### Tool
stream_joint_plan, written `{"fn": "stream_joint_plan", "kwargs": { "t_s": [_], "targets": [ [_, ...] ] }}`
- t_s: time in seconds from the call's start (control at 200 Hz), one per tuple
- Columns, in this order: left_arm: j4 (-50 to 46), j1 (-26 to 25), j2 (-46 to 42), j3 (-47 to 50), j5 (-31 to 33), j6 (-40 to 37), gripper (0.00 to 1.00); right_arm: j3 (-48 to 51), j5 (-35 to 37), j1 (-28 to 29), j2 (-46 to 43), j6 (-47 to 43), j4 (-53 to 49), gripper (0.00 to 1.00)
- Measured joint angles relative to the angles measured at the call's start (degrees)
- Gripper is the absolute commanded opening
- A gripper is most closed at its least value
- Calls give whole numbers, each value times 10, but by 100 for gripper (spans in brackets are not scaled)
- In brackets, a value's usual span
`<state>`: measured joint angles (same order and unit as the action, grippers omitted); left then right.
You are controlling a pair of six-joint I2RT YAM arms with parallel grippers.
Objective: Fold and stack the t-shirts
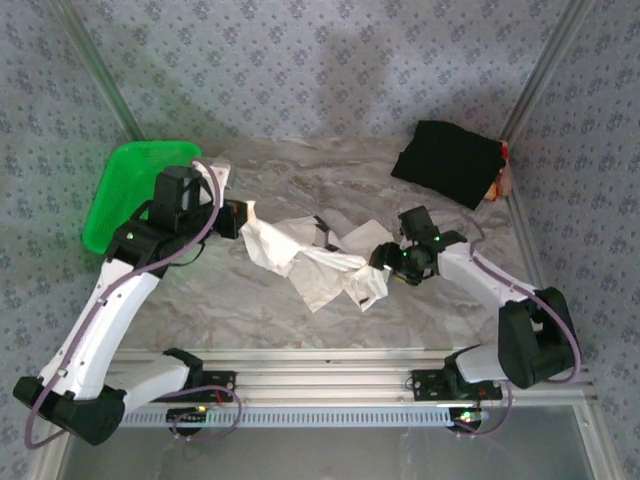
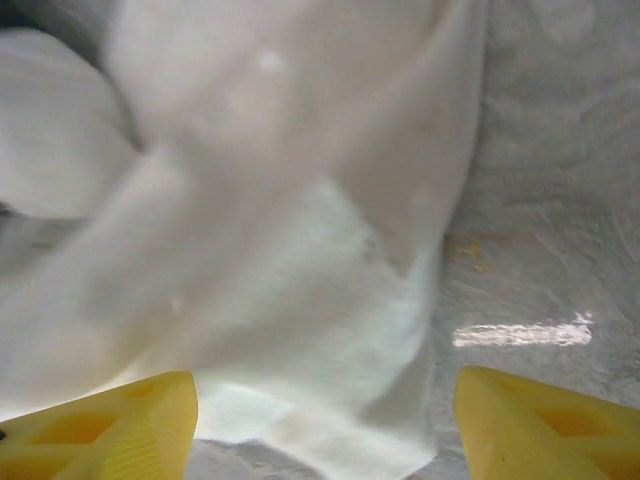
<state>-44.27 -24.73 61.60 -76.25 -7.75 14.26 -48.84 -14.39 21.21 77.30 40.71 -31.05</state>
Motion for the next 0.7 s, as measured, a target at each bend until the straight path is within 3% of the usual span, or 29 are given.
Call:
{"fn": "stream_joint_plan", "kwargs": {
  "t_s": [0.15, 0.25, 0.355, 0.42, 0.525, 0.7],
  "targets": [
    [7, 0, 9, -30, -9, 1, 0, -27, -23, 2, -11, 3, 7, 68],
    [8, 0, 17, -38, -12, 2, 0, -32, -31, 9, 36, 6, 24, 52],
    [6, 0, 28, -43, -13, 2, 0, -36, -36, 16, 94, 11, 28, 45],
    [7, 2, 37, -50, -13, 2, 0, -36, -35, 20, 107, 10, 23, 33],
    [6, 4, 42, -59, -12, 2, 0, -35, -34, 23, 101, 13, 19, 0],
    [-10, 25, 57, -100, -10, -2, 0, -42, -31, 10, 57, 18, -14, 0]
  ]
}}
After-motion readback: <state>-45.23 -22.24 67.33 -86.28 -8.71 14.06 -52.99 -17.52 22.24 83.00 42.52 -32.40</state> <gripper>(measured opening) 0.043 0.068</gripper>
